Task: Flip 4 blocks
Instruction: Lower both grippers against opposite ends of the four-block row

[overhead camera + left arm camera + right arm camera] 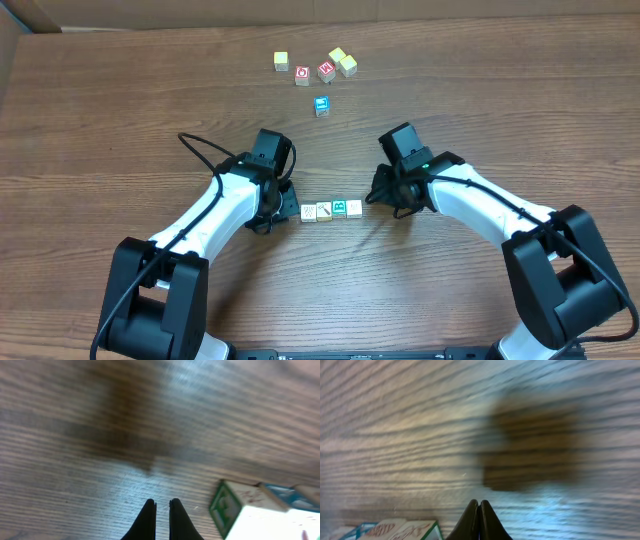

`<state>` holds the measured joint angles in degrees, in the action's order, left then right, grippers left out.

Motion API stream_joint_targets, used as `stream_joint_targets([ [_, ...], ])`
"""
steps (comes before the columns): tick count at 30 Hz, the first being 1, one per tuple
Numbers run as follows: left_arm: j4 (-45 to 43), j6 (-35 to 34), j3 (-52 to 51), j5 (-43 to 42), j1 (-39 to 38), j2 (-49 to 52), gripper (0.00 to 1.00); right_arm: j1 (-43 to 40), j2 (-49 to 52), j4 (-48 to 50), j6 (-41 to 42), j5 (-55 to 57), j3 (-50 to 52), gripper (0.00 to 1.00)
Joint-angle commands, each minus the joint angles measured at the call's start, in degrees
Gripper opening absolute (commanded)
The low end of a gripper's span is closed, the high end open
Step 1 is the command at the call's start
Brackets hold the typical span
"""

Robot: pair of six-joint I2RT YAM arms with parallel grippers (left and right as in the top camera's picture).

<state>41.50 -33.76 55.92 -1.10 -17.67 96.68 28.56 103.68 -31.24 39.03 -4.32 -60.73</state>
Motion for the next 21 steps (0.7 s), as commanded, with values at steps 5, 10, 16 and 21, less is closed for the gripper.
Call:
stream_joint_targets([
  [5,-3.6,-1.2,-3.3,-3.0,-0.4,0.5,0.04,1.5,0.1,0.1,0.5,0.3,0.4,0.04],
  [10,-4.5,-1.2,-3.4,-3.5,-0.4,0.5,0.04,2.8,0.1,-0.1,0.7,-0.3,0.9,0.04],
  [16,-4.7,-1.6,-3.4,-6.1,-0.4,0.5,0.04,5.7,0.1,0.2,1.6,2.8,0.9,0.04],
  [21,-4.7,-1.6,-3.4,-6.7,-0.4,0.5,0.04,6.5,0.1,0.4,1.7,3.3,0.9,0.04],
])
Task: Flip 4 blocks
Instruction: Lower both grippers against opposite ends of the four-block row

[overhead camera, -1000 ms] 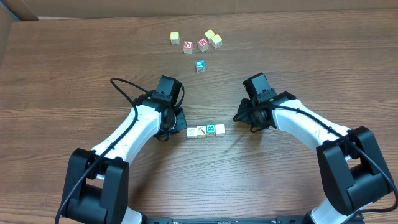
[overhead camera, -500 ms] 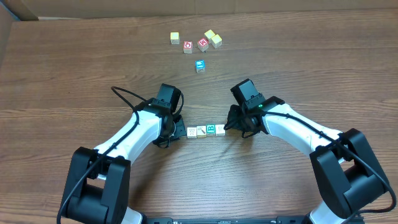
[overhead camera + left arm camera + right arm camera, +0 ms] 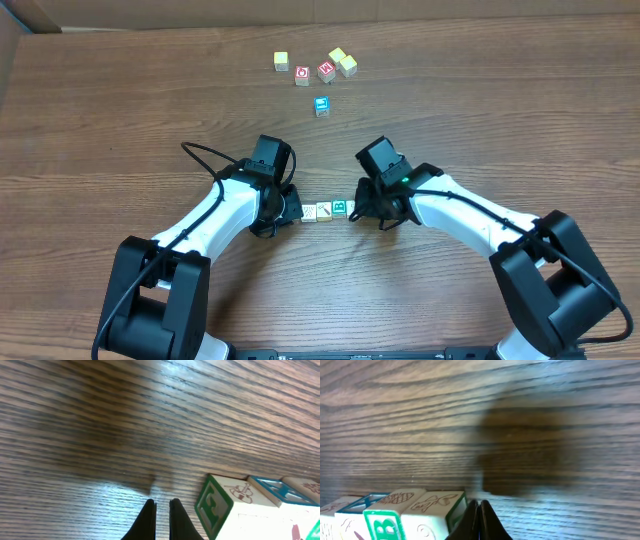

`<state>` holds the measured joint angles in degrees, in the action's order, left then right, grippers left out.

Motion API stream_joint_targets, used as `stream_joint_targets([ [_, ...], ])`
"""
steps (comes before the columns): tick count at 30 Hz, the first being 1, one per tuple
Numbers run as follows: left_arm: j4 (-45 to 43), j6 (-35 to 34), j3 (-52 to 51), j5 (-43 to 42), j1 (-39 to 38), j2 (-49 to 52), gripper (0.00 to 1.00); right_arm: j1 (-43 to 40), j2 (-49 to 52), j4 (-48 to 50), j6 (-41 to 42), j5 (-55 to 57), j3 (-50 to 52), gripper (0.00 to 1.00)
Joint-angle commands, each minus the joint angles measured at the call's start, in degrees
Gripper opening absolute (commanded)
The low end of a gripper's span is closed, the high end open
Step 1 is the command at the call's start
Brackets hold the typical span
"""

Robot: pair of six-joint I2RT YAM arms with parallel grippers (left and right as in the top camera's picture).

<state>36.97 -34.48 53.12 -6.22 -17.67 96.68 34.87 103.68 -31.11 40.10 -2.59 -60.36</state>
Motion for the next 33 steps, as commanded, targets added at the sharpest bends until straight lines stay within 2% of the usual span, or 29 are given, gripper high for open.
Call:
stream_joint_targets([
  [1,-0.2,-0.9,-0.6,-1.6,-0.4,0.5,0.04,0.2,0.1,0.3,0.7,1.6,0.5,0.04],
  [11,-1.5,-0.9,-0.6,-4.0,-0.4,0.5,0.04,0.2,0.1,1.1,0.7,0.3,0.5,0.04],
  [33,-2.5,-0.6,-0.6,-3.9,-0.4,0.5,0.04,0.7,0.1,1.9,0.7,-1.4,0.5,0.04],
])
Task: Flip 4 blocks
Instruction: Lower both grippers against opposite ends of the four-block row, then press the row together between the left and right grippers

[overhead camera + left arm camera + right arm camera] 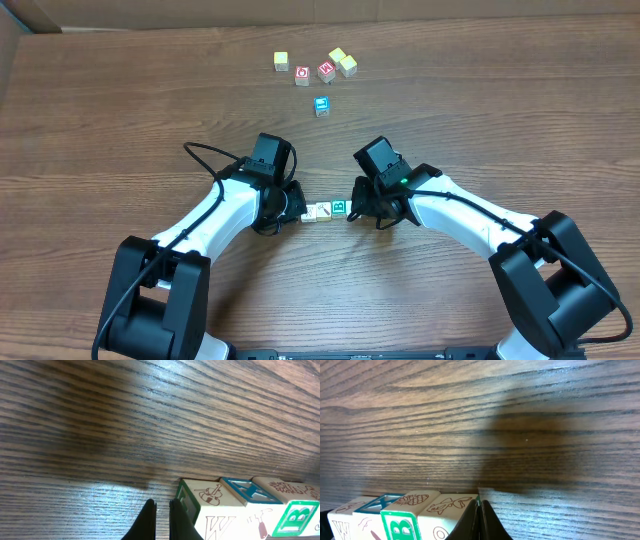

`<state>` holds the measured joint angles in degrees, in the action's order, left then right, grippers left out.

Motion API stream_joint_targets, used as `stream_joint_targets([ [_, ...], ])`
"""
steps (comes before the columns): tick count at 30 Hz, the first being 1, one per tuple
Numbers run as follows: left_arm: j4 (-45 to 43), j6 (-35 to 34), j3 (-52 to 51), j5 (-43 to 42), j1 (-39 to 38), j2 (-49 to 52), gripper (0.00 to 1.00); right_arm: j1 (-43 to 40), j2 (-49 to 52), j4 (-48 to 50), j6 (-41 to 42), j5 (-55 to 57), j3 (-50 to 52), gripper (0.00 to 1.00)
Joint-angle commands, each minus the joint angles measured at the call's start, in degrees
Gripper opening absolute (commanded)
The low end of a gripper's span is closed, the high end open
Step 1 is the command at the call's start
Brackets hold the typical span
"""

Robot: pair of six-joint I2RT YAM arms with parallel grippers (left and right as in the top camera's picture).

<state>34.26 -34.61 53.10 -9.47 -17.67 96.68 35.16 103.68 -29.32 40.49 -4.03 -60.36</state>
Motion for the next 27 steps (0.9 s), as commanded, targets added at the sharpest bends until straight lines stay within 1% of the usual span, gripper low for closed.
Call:
stream_joint_targets([
  [1,0.4,-0.5,-0.6,-0.4,-0.4,0.5,0.04,0.5,0.1,0.1,0.3,0.1,0.5,0.04],
  [10,1.5,-0.1,-0.6,0.4,-0.4,0.5,0.04,0.5,0.1,-1.4,0.3,0.0,0.5,0.04],
  [16,1.9,-0.1,-0.6,0.4,-0.4,0.5,0.04,0.5,0.1,-2.3,1.8,-0.2,0.5,0.04],
  [27,-0.2,-0.1,-0.6,0.4,-0.4,0.5,0.04,0.5,0.1,-2.3,1.8,-2.5,0.5,0.04],
])
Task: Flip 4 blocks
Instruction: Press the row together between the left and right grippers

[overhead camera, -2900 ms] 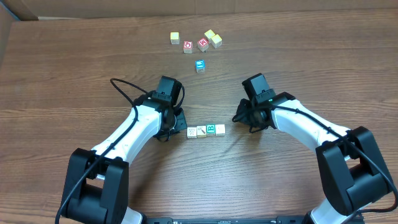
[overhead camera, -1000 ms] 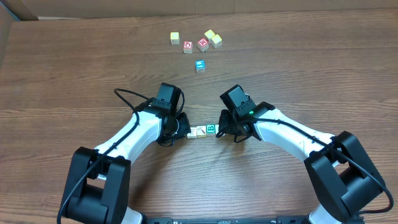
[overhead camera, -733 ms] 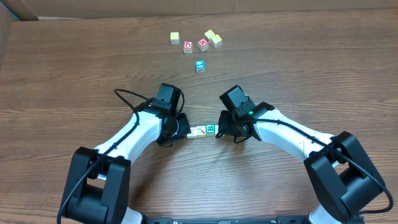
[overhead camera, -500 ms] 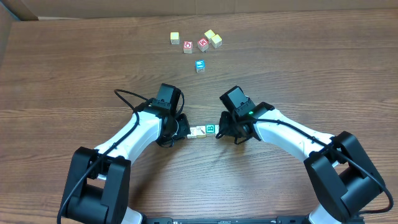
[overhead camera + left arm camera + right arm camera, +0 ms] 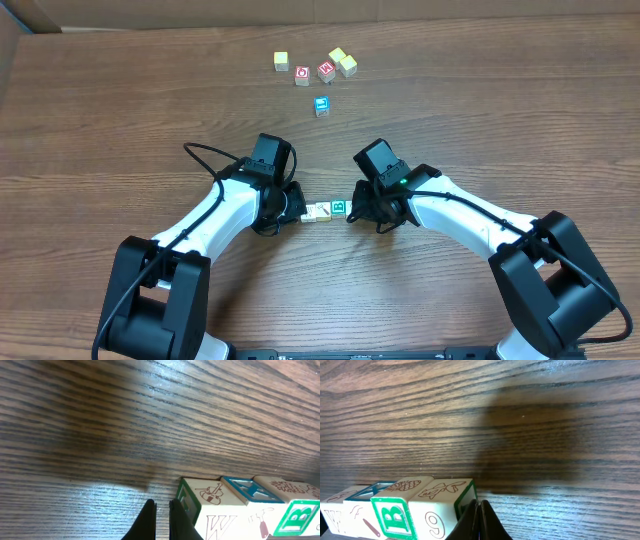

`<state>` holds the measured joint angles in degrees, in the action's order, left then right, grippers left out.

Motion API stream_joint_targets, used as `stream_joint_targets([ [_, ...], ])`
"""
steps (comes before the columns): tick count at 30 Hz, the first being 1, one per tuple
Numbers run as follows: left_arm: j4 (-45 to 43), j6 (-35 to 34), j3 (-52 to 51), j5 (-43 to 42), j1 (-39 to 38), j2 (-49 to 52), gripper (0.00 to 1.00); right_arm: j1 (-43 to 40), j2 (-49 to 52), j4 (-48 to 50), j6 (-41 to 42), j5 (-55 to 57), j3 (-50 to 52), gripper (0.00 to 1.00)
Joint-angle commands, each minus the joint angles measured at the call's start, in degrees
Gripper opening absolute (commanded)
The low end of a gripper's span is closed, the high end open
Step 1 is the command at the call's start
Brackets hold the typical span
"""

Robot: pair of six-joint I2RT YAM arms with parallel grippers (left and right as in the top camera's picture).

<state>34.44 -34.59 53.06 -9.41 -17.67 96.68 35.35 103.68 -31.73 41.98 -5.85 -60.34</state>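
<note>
A row of lettered wooden blocks [image 5: 327,209] lies on the table between my two grippers. The left wrist view shows its W block [image 5: 215,512], a blue-framed block [image 5: 250,491] and the B block [image 5: 300,517]. My left gripper [image 5: 161,505] is shut with nothing in it, and its fingertips are against the W end. In the right wrist view the "9" block [image 5: 440,510] is the near end, with the B block [image 5: 395,515] beside it. My right gripper [image 5: 479,505] is shut and empty, pressed on the 9 block's green-edged end. In the overhead view the arms hide the row's ends.
Several loose blocks lie at the back of the table: a yellow one [image 5: 281,61], two red ones [image 5: 302,75] [image 5: 326,71], another yellow one [image 5: 343,62] and a blue one [image 5: 321,105]. The left arm's black cable [image 5: 200,152] loops over the table.
Almost nothing has moved. Both grippers are still shut against the ends of the row. In the right wrist view the row sits slightly higher and shows more of its front faces.
At first both shut grippers stood a little apart from the ends of the row. Then they were closer in, the right one at the end block. After that both were against the ends with the blocks packed tight, and they are still there.
</note>
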Motion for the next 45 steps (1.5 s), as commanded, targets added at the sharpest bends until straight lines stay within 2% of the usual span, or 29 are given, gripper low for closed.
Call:
stream_joint_targets([
  [1,-0.3,-0.2,-0.6,0.4,-0.4,0.5,0.04,0.3,0.1,0.2,0.3,-0.7,0.5,0.04],
  [45,-1.3,-0.1,-0.6,0.5,-0.4,0.5,0.04,1.2,0.1,0.0,4.3,-0.7,0.5,0.04],
])
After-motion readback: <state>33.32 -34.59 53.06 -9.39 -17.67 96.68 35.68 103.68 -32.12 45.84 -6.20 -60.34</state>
